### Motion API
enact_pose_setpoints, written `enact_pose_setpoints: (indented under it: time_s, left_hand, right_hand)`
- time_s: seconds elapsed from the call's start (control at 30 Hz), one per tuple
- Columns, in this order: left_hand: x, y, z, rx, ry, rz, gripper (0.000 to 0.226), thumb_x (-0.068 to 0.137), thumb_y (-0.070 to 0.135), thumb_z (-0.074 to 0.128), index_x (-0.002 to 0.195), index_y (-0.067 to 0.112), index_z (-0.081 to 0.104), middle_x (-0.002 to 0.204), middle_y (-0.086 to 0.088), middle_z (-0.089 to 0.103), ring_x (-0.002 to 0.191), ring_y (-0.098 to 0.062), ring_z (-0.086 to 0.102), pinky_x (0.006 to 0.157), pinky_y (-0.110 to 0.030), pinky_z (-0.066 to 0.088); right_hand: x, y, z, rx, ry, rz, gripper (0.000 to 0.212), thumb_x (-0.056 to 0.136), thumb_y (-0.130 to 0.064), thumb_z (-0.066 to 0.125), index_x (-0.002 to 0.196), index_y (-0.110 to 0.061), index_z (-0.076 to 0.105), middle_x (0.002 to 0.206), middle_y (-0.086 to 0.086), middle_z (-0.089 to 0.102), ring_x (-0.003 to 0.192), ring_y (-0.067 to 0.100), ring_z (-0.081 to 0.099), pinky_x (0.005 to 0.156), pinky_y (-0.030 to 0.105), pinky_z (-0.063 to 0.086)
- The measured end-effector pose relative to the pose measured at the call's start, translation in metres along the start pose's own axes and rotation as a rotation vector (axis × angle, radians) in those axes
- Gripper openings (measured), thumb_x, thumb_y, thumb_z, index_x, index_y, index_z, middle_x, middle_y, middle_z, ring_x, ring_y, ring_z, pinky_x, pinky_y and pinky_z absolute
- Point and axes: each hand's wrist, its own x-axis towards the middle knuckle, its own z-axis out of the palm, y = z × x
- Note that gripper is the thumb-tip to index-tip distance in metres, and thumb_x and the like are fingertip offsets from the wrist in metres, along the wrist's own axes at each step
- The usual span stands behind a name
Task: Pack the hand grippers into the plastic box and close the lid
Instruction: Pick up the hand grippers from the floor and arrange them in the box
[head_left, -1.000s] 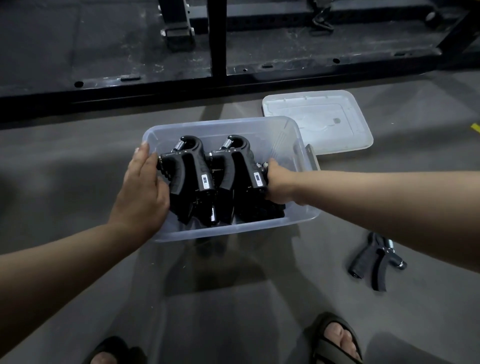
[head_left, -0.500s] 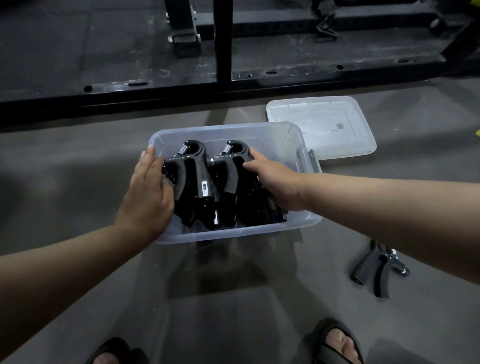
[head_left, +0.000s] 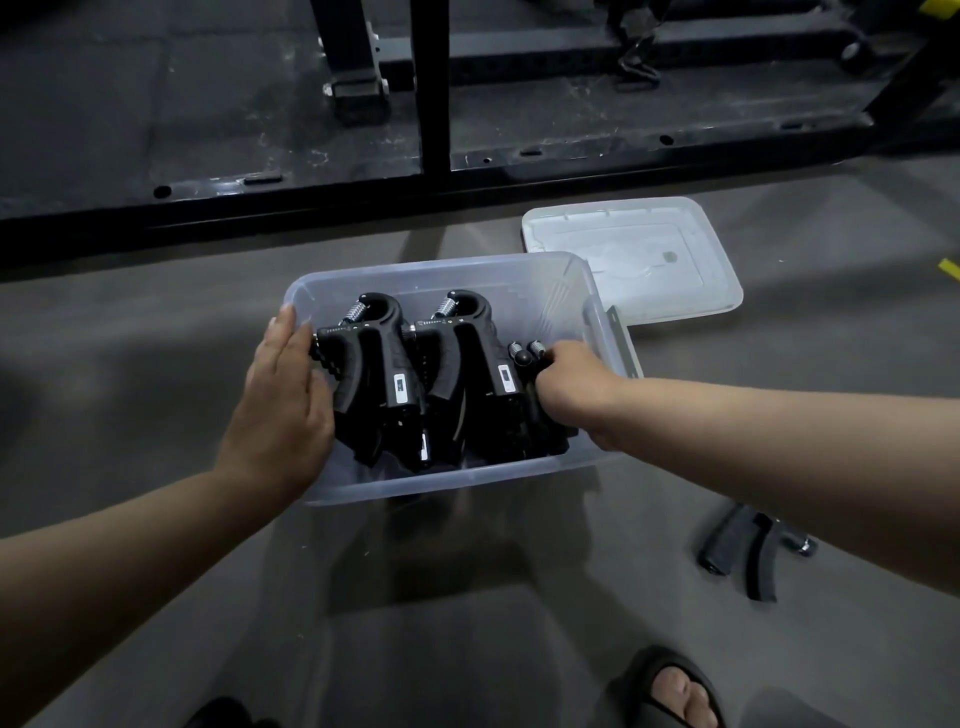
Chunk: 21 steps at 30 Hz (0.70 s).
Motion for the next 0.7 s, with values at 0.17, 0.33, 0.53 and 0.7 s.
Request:
enact_pose_setpoints:
  time_s: [0.17, 0.33, 0.53, 0.7]
  left_hand:
    - [0.001, -0.002, 0.000, 0.013, 0.004, -0.001, 0.052, 0.099, 0.014, 0.036, 0.150, 0.012, 0.028, 0.161, -0.002, 0.012, 0.148, -0.014, 0.008, 0.116, -0.026, 0.008]
    - [0.001, -0.002, 0.001, 0.006, 0.004, -0.008, 0.052, 0.099, 0.014, 0.037, 0.150, 0.012, 0.028, 0.161, -0.001, 0.012, 0.148, -0.014, 0.008, 0.117, -0.026, 0.007]
    - [0.001, -0.002, 0.001, -0.004, 0.002, -0.007, 0.052, 0.099, 0.014, 0.036, 0.151, 0.012, 0.027, 0.162, -0.001, 0.012, 0.148, -0.013, 0.007, 0.118, -0.028, 0.007]
    - [0.000, -0.001, 0.000, 0.003, 0.005, 0.009, 0.051, 0.099, 0.012, 0.037, 0.149, 0.007, 0.029, 0.161, -0.005, 0.014, 0.148, -0.015, 0.009, 0.119, -0.030, 0.008]
  right_hand:
    - [-0.002, -0.001, 0.008, 0.028, 0.056, 0.122, 0.033, 0.097, -0.013, 0.034, 0.126, -0.011, 0.048, 0.117, 0.002, 0.052, 0.091, 0.022, 0.050, 0.076, 0.027, 0.040]
    - [-0.016, 0.000, 0.007, -0.217, -0.163, 0.032, 0.029, 0.086, 0.000, 0.034, 0.098, -0.002, 0.061, 0.090, 0.012, 0.055, 0.076, 0.023, 0.048, 0.057, 0.023, 0.035]
    - [-0.010, -0.002, 0.001, -0.249, -0.078, -0.016, 0.038, 0.090, -0.006, 0.042, 0.126, -0.005, 0.051, 0.123, 0.018, 0.055, 0.093, 0.024, 0.046, 0.082, 0.035, 0.045]
    - [-0.018, -0.003, -0.001, -0.400, -0.184, 0.053, 0.016, 0.090, -0.005, 0.039, 0.087, -0.009, 0.054, 0.077, 0.006, 0.048, 0.062, 0.017, 0.039, 0.049, 0.019, 0.034]
